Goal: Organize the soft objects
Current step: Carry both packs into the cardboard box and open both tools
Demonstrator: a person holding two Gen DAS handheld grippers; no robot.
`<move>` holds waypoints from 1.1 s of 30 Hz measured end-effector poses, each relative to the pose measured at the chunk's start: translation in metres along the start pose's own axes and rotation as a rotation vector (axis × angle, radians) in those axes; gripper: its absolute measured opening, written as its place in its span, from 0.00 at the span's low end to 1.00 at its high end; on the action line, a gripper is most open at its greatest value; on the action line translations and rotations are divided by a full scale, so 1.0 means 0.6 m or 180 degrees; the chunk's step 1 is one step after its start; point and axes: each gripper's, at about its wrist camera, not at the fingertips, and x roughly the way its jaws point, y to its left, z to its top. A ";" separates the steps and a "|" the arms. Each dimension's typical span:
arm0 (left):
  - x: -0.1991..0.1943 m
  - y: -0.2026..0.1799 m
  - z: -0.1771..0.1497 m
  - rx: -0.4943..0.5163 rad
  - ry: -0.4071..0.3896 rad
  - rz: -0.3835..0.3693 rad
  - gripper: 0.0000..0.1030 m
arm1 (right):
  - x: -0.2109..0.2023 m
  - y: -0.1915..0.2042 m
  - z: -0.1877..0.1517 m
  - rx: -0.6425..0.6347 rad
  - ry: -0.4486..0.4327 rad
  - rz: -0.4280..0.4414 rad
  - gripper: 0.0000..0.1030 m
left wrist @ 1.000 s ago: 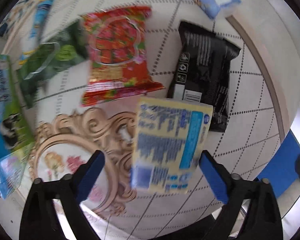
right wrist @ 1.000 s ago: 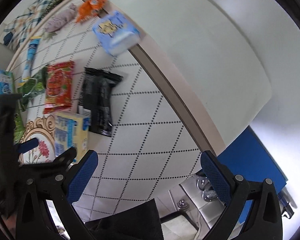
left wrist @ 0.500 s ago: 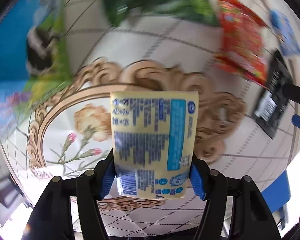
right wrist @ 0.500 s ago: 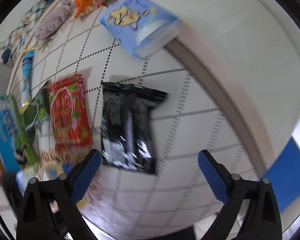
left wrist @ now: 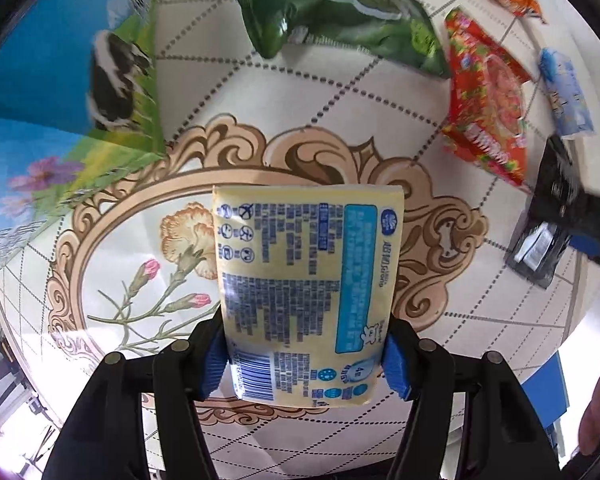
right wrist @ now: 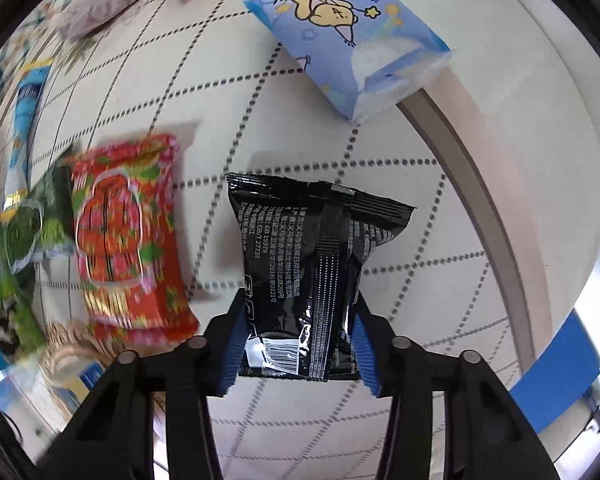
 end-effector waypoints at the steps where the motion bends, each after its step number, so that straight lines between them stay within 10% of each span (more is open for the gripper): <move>1: -0.009 0.003 -0.007 -0.0009 -0.0035 -0.0026 0.59 | -0.005 -0.002 -0.008 -0.0033 -0.0023 0.0003 0.46; 12: -0.219 0.064 -0.087 -0.0111 -0.0599 -0.0394 0.59 | -0.147 0.042 -0.139 -0.0630 -0.0156 0.0619 0.46; 22: -0.426 0.266 -0.034 -0.0547 -0.1099 -0.0540 0.59 | -0.370 0.252 -0.189 -0.1701 -0.0541 0.1281 0.46; 33: -0.318 0.495 0.150 -0.0860 -0.0622 -0.0609 0.59 | -0.288 0.609 -0.152 -0.2193 -0.0389 0.1056 0.46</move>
